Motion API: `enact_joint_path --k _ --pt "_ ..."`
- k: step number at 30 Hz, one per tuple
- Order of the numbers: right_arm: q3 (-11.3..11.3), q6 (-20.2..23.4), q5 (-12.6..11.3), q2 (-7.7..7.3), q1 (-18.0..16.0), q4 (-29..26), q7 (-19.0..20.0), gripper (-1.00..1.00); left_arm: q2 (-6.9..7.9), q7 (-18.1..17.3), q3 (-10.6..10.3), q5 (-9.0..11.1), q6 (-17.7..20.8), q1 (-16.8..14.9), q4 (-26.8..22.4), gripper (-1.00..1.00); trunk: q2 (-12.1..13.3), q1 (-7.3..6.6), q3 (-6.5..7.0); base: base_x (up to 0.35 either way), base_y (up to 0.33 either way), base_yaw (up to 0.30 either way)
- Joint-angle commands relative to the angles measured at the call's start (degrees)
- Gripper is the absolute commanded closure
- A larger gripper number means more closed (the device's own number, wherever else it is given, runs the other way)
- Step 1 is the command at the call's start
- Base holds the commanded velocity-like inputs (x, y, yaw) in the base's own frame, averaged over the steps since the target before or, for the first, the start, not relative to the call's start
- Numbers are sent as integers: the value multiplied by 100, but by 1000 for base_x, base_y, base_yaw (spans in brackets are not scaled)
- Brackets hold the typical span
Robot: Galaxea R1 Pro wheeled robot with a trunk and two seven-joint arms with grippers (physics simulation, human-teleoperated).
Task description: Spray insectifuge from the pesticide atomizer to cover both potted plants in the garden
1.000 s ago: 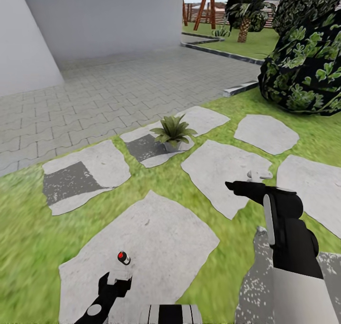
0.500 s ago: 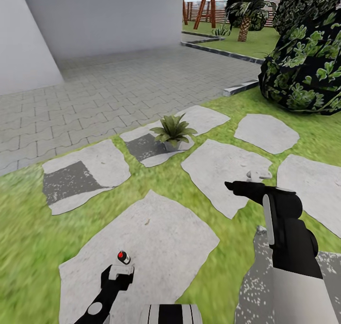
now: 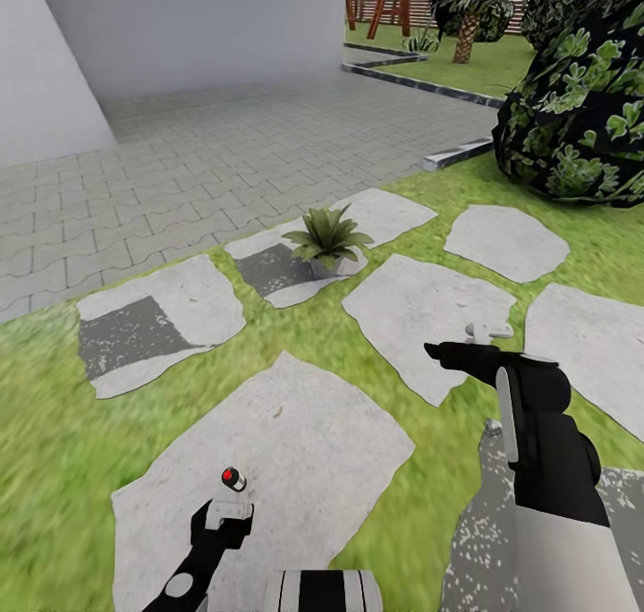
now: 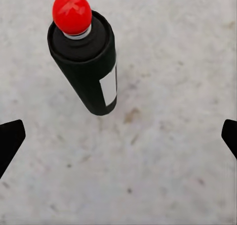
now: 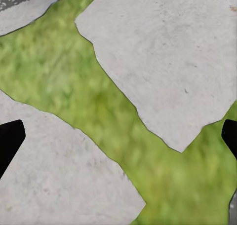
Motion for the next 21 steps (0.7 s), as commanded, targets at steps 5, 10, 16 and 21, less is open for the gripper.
enact_joint_path --k 5,10,16,21 --pt "-7 19 62 5 -4 -3 59 -100 7 40 -49 52 -65 20 -30 -100 -1 -1 -4 0 0 0" --pt "-3 19 62 5 -4 -2 59 -100 15 44 -49 50 -164 158 -283 -100 -1 -1 -4 0 0 0" --pt "-2 19 61 5 -4 -2 59 -100 40 45 -49 49 -192 279 -487 -100 -1 -1 -4 0 0 0" --pt "-3 19 65 5 -4 -2 59 -100 61 48 -42 51 -214 310 -533 -100 -7 9 -92 0 0 0"
